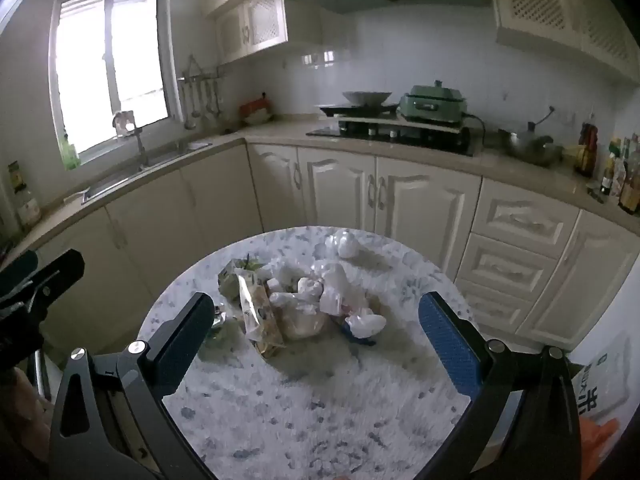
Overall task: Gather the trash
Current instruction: 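Move both tools toward the trash pile on the table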
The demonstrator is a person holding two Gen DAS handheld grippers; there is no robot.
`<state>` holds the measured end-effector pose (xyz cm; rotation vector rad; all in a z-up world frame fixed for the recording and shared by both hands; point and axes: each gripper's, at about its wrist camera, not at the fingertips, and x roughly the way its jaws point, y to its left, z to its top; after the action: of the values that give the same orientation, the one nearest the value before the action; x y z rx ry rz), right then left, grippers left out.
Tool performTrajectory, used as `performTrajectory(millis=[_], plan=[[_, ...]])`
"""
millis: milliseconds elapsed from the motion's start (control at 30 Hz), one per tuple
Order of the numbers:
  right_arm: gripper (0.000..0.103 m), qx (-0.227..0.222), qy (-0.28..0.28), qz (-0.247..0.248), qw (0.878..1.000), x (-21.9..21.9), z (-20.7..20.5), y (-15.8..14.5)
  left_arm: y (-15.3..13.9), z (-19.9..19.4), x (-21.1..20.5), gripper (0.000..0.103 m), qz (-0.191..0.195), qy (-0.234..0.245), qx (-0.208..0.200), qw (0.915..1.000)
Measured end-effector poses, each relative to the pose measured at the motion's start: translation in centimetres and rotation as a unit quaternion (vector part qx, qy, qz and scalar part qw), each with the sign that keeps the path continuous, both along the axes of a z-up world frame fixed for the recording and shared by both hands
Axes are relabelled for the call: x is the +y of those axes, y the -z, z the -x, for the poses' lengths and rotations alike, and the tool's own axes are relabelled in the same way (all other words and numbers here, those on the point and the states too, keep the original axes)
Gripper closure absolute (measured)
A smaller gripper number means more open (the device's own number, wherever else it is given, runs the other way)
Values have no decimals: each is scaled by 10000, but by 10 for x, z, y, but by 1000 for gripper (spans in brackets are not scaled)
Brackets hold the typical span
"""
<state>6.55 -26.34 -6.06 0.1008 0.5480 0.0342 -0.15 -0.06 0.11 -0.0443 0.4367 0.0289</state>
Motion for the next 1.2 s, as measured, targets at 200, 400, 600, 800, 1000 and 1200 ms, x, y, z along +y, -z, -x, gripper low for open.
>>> performTrajectory(millis=[200,400,600,800,1000,1200], plan=[[0,-99,-12,-29,9999,-4,2,-8,3,5,0,1,20,-34,-94,9999],[0,-262,63,0,9996,-6,5,-25,-3,11,-4,1,17,22,-200,9998],[0,-440,99,12,9990,-6,13,-31,-9,16,-3,1,27,57,-253,9997],[0,-511,115,-15,9986,-7,19,-34,-16,25,-5,1,72,58,-299,9995],[0,-555,125,20,9984,-4,26,-36,-18,34,-5,1,112,122,-312,9994],[0,-621,131,54,9980,0,33,-39,-18,44,-2,1,138,137,-352,9992]])
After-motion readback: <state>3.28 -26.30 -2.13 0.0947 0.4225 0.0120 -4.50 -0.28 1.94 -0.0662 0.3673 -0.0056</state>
